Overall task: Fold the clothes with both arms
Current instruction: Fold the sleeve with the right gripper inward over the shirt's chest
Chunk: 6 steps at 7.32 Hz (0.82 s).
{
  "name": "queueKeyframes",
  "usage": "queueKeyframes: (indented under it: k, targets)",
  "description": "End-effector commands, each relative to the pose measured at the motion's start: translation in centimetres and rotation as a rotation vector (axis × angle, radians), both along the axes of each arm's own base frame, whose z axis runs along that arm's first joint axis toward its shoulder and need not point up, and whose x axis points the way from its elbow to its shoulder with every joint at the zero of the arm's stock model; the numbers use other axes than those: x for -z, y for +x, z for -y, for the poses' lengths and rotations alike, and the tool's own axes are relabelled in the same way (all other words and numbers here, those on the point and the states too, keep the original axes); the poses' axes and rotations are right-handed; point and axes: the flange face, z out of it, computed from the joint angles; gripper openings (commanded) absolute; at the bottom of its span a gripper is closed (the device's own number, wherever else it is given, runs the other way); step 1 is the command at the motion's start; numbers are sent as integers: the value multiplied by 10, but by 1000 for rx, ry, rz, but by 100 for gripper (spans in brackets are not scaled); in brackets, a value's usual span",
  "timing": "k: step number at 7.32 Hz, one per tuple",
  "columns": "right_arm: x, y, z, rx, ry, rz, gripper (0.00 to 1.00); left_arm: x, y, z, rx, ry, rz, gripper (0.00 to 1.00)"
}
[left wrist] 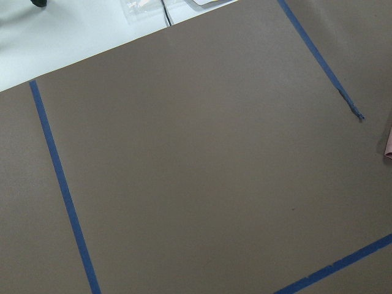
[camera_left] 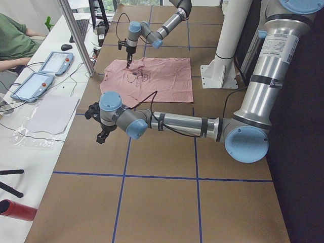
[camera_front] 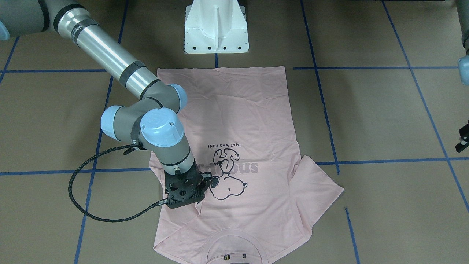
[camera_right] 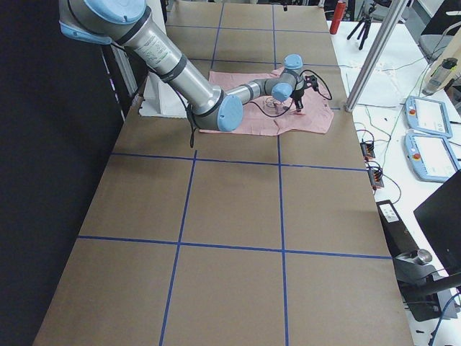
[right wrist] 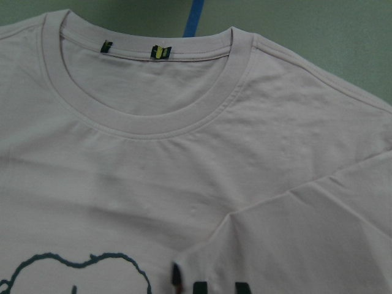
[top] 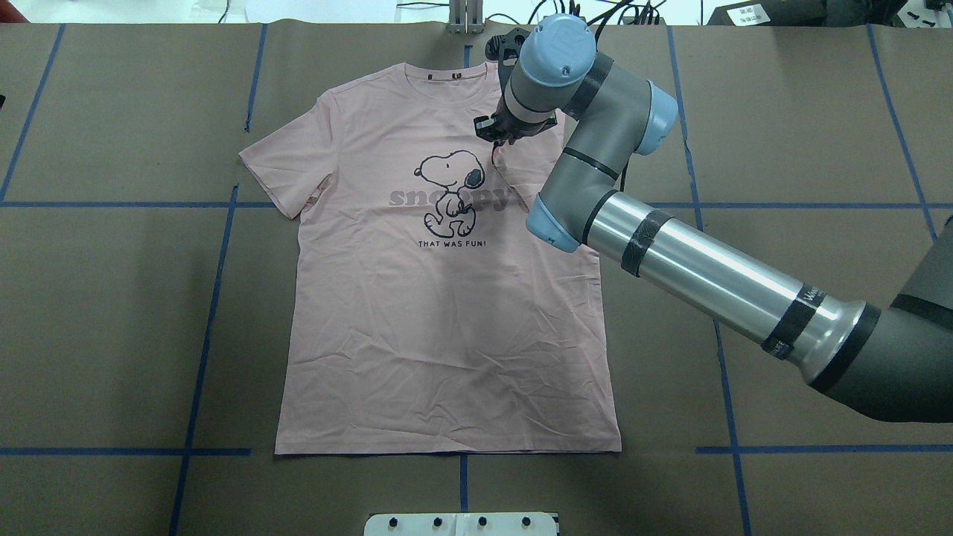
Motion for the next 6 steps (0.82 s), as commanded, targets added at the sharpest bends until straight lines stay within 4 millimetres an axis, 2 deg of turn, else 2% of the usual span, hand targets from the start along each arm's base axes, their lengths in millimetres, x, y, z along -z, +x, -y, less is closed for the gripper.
queueKeyframes:
  k: [1, 2, 3, 4, 5, 6]
  targets:
    - [21, 0, -10, -50, -91, 94, 100, 10, 5, 6, 18, -13, -11, 100]
    - [39, 16, -21, 24, -208, 96, 100, 44, 13, 22, 112, -94, -79, 100]
    - [62, 39, -32, 40, -320, 15, 100, 68, 59, 23, 129, -169, -130, 100]
    - [70, 61, -43, 14, -371, -24, 100, 90, 103, 23, 147, -233, -163, 100]
    - [57, 87, -55, -7, -382, -33, 100, 111, 157, 25, 220, -279, -160, 100]
    - [30, 111, -72, -12, -371, -26, 100, 124, 210, 21, 307, -329, -161, 100]
